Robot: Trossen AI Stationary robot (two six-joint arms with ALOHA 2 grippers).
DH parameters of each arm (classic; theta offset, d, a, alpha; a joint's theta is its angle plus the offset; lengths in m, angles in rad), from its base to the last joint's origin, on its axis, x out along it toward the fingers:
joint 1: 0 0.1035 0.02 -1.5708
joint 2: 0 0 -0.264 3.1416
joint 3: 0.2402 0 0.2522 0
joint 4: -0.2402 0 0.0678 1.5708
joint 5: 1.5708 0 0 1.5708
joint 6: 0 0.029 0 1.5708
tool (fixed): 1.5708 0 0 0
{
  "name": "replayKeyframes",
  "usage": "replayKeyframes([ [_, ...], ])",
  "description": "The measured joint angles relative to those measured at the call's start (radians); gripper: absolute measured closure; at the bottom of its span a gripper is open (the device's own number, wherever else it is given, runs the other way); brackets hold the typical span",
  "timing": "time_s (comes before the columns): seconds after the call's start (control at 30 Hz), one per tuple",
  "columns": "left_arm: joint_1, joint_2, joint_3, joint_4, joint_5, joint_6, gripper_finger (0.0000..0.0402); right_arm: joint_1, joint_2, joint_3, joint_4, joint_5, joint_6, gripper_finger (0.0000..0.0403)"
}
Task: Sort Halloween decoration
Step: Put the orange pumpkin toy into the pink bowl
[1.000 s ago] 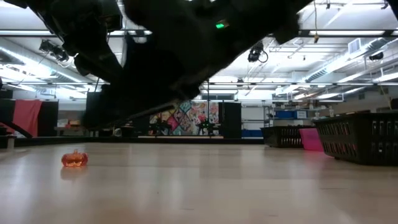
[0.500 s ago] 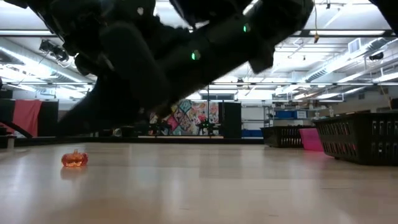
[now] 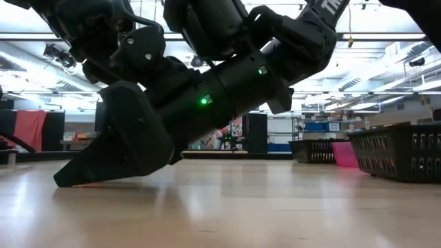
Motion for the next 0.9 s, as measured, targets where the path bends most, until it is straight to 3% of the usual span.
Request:
replayKeyframes([
  [0.43, 0.000, 0.000, 0.000, -0.001, -0.001, 0.000, 0.0209, -0.002, 0.007, 0.002, -0.020, -0.009, 0.021, 0.0301],
  [0.9, 0.000, 0.000, 0.000, -0.001, 0.000, 0.000, 0.0209, -0.002, -0.073, -0.003, -0.215, 0.002, 0.011, 0.0292],
])
